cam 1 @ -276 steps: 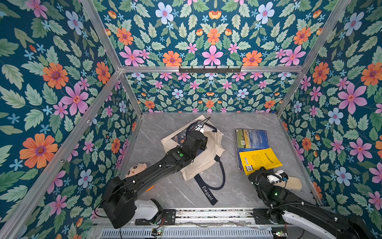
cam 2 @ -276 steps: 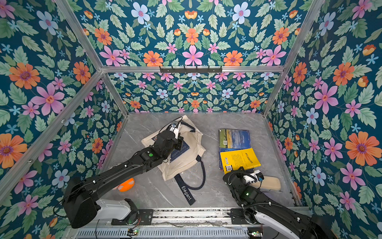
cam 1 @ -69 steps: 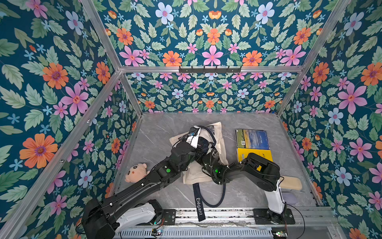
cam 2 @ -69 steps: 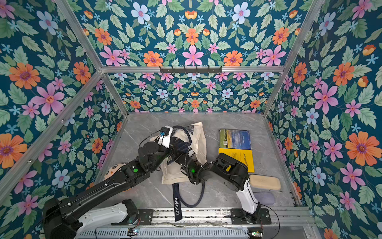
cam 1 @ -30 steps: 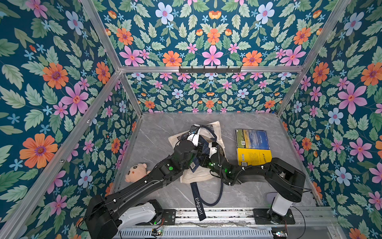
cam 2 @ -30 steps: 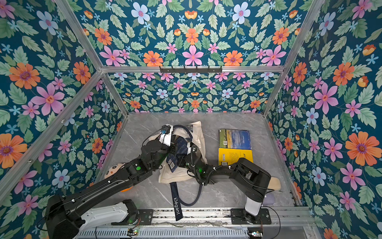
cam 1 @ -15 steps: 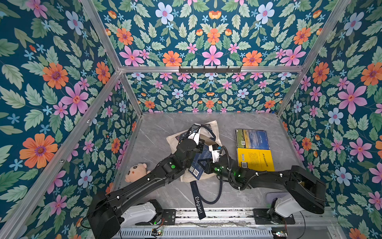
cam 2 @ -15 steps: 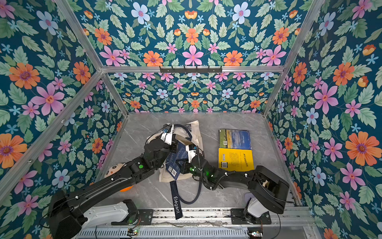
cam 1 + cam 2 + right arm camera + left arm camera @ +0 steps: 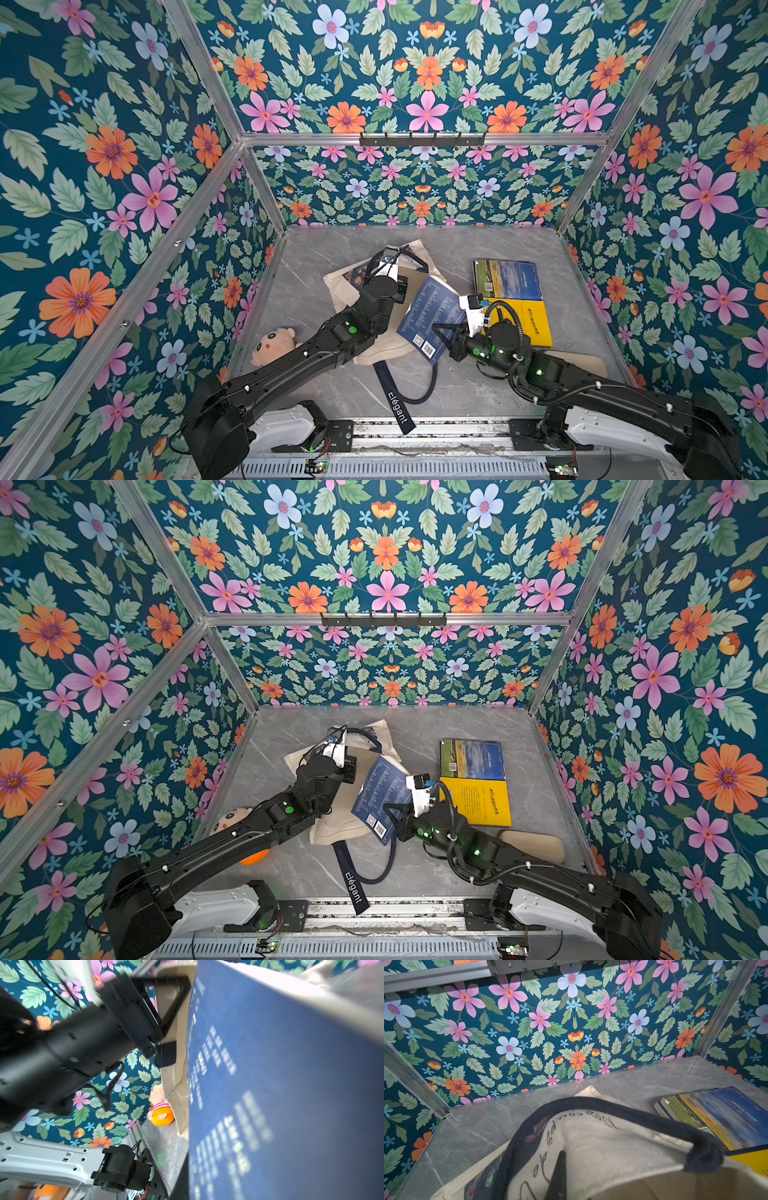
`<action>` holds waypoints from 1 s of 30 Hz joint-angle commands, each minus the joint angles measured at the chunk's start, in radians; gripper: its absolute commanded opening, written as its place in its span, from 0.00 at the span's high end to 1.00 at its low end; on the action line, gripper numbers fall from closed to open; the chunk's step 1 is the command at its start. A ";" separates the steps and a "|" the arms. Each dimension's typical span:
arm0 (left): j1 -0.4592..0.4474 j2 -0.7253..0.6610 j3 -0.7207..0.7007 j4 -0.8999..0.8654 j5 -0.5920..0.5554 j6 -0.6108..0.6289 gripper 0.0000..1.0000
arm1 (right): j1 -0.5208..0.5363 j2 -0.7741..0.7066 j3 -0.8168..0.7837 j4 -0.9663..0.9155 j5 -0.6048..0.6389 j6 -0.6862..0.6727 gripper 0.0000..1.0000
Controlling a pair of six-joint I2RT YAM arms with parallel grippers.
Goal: Take out the books from the canvas bag
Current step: Pick up the book from the canvas bag, then place the book on the book.
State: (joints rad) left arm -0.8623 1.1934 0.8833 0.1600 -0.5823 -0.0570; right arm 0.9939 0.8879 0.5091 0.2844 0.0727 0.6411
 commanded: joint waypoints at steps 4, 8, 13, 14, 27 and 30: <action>0.015 0.006 0.009 0.050 -0.058 -0.019 1.00 | -0.049 -0.198 -0.021 -0.167 0.151 -0.031 1.00; 0.024 0.003 0.007 0.058 -0.069 -0.021 1.00 | -0.163 -0.264 -0.018 -0.218 0.098 0.039 1.00; 0.026 0.002 0.003 0.062 -0.073 -0.021 1.00 | -0.300 -0.263 -0.004 -0.244 0.089 0.136 1.00; 0.027 0.001 0.003 0.061 -0.073 -0.021 1.00 | -0.318 -0.261 -0.001 -0.249 0.113 0.152 1.00; 0.026 -0.017 -0.006 0.059 -0.063 -0.020 1.00 | -0.466 -0.116 -0.011 -0.167 0.450 0.335 1.00; 0.026 -0.020 -0.006 0.061 -0.063 -0.020 1.00 | -0.569 -0.057 -0.024 -0.104 0.363 0.389 1.00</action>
State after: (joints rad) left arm -0.8368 1.1801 0.8757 0.1642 -0.6323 -0.0719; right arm 0.4873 0.7975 0.4934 0.0650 0.4713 0.9539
